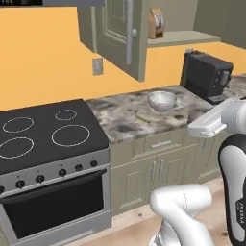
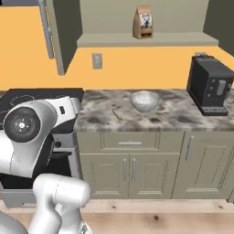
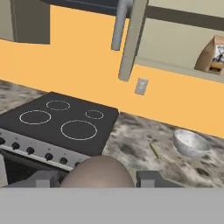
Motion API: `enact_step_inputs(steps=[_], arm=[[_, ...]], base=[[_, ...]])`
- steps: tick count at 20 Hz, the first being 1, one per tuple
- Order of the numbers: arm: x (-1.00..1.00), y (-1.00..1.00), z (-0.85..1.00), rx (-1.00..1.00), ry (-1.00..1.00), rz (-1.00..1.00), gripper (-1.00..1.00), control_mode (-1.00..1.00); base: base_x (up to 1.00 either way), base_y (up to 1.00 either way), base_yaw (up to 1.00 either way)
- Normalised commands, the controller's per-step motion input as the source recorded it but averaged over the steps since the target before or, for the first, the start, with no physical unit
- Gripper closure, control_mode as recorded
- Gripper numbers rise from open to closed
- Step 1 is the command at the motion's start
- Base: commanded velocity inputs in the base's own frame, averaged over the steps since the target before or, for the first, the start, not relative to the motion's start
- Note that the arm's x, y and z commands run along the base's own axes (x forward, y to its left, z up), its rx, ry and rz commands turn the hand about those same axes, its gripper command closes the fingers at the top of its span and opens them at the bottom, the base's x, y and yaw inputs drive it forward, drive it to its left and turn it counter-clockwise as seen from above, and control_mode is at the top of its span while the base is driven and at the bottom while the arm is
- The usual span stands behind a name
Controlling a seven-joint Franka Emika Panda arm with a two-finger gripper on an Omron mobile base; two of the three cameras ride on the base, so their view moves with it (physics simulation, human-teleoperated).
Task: Pick the egg and butter from the fridge and place them by the bowl for mixing.
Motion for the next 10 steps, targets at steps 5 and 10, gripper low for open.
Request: enact_step_inputs(steps=[5,10], arm=[[0.00,0.00,0.00,0.00,0.00,0.00,1.00,1.00],[0.00,0.00,0.00,0.00,0.00,0.00,1.00,1.00]], base=[[0.87,-0.98,-0.01],[0.52,-0.19,0.02]])
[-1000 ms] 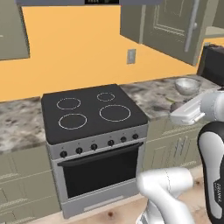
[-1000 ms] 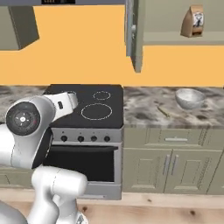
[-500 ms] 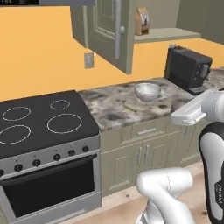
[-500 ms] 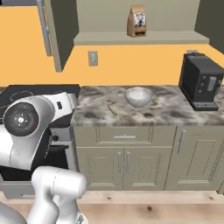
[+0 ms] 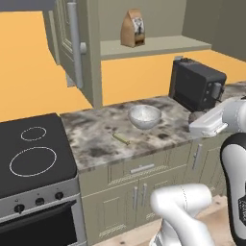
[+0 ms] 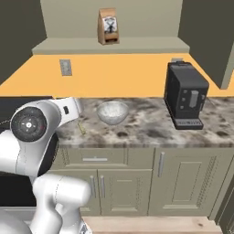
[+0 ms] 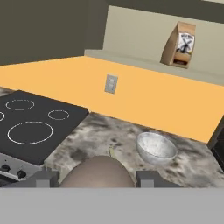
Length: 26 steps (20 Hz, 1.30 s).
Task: Pick the egg and butter from the fridge and place them by the bowl for mixing.
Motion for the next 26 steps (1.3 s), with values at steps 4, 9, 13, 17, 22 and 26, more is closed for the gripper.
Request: enact_step_inputs(steps=[4,9,13,17,22,26], arm=[[0.00,0.00,0.00,0.00,0.00,0.00,1.00,1.00],[0.00,0.00,0.00,0.00,0.00,0.00,1.00,1.00],[0.00,0.00,0.00,0.00,0.00,0.00,1.00,1.00],[0.00,0.00,0.00,0.00,0.00,0.00,1.00,1.00],[0.10,0.00,-0.06,-0.05,0.17,0.03,1.00,-1.00],[0.07,0.06,-0.25,-0.10,0.37,0.06,1.00,-1.00]], base=[[0.44,0.00,0.07],[0.62,0.00,0.06],[0.54,-0.02,0.06],[0.56,0.00,0.05],[0.16,0.00,0.01],[0.00,0.00,0.00]])
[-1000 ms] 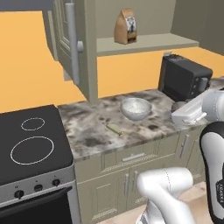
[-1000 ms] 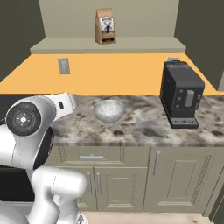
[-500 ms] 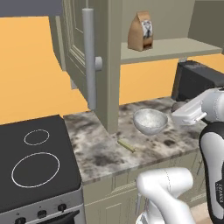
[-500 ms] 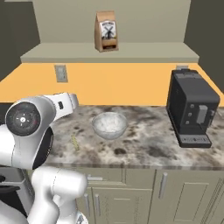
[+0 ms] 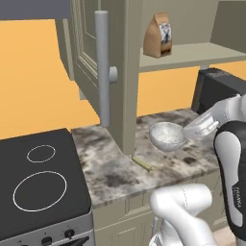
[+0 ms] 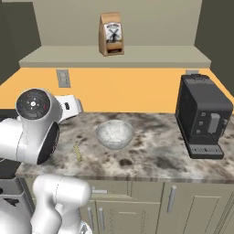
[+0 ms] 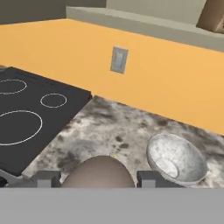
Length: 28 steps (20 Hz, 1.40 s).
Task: Pick the egg and butter from the fridge and place them by the bowl for mixing.
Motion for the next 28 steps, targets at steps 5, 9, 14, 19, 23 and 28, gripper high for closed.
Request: enact_step_inputs(steps=[5,9,14,19,23,28], arm=[[0.02,0.09,-0.16,-0.05,0.16,0.01,1.00,-1.00],[0.11,0.15,-0.40,-0.18,0.06,0.00,1.00,-1.00],[0.28,0.05,-0.43,-0.15,0.05,0.00,1.00,-1.00],[0.47,0.01,-0.26,-0.08,0.05,0.00,1.00,-1.00],[0.67,0.05,-0.23,-0.07,0.11,0.00,1.00,-1.00],[0.74,0.11,-0.24,-0.05,0.14,0.00,1.00,-1.00]], base=[[0.00,0.00,0.00],[0.00,0.00,0.00],[0.00,0.00,0.00],[0.00,0.00,0.00],[0.00,0.00,0.00],[0.00,0.00,0.00]])
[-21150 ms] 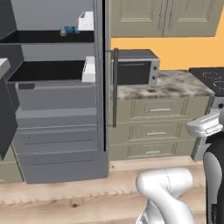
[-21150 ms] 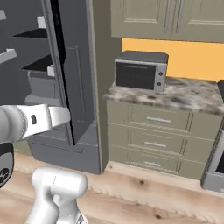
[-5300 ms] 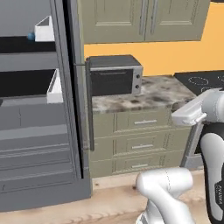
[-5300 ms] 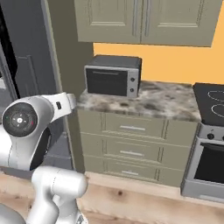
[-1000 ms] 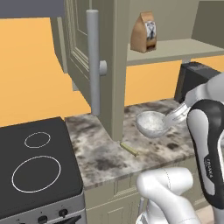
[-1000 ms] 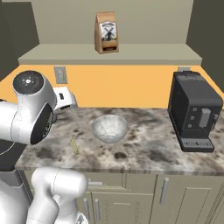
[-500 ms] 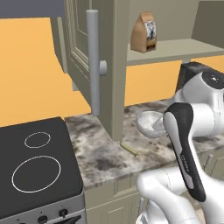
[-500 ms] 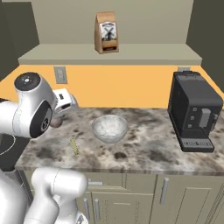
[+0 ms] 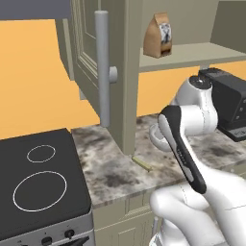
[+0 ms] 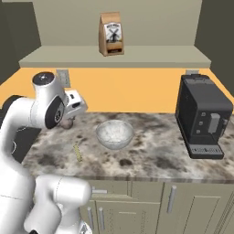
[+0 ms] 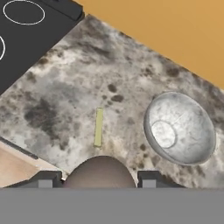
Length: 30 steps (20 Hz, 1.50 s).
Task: Pick the egg and butter from the fridge and place them by the bowl for mixing.
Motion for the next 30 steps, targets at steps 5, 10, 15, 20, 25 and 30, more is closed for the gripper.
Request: enact_step_inputs(steps=[5,10,15,20,25,30], arm=[[0.62,0.25,-0.38,-0.08,0.15,0.00,1.00,-1.00],[0.41,0.26,-0.47,-0.10,0.11,0.00,1.00,-1.00],[0.02,-0.01,-0.64,-0.01,0.01,0.00,1.00,-1.00],[0.03,-0.07,-0.56,0.07,0.00,0.00,1.00,-1.00],[0.25,0.00,-0.40,0.02,0.00,0.00,1.00,-1.00],[0.47,0.00,-0.37,0.01,0.00,0.00,1.00,-1.00]], base=[[0.00,0.00,0.00],[0.00,0.00,0.00],[0.00,0.00,0.00],[0.00,0.00,0.00],[0.00,0.00,0.00],[0.00,0.00,0.00]])
